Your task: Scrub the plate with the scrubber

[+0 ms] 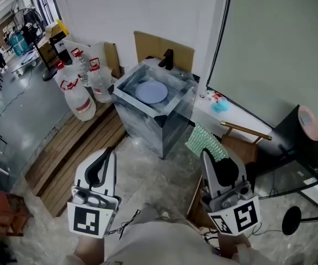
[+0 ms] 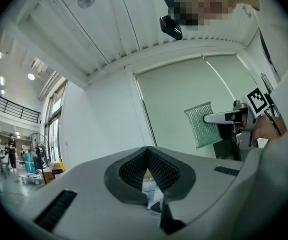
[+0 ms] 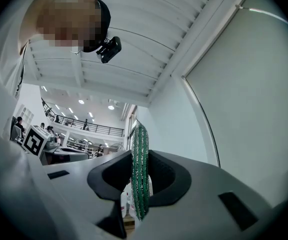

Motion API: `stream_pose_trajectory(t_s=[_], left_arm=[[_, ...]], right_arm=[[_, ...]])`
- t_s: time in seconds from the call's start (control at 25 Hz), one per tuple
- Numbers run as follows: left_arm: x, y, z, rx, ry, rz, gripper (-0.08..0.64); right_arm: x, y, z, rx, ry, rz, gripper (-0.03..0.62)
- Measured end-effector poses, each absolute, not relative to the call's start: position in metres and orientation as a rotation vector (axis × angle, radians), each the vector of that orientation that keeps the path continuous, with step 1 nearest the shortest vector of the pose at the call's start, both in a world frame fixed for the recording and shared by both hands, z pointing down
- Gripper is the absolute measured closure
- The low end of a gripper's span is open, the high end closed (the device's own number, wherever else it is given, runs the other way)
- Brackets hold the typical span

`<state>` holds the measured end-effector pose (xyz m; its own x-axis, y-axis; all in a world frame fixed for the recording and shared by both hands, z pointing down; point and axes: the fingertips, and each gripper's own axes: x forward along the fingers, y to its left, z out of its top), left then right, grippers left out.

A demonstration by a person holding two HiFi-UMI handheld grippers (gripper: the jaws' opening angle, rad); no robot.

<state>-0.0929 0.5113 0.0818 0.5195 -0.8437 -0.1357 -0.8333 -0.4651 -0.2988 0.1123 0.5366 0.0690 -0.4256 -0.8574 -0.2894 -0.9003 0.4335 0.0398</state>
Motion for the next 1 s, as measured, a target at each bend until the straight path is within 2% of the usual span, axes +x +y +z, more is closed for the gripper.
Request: stream_pose_trajectory(t_s=[0.52,1.0], left_arm=[[-0.094,0.481,0.103,-2.471,1.385,-0.049,0.543],[-0.100,0.373,0.119,-2.495,1.328,-0.036,0.543]], right_arm=[[0.106,0.502,0.093,-1.538,2.495,0.243,0.486],[0.094,0.403,0.117,-1.579,2.513,0.198,0.486]])
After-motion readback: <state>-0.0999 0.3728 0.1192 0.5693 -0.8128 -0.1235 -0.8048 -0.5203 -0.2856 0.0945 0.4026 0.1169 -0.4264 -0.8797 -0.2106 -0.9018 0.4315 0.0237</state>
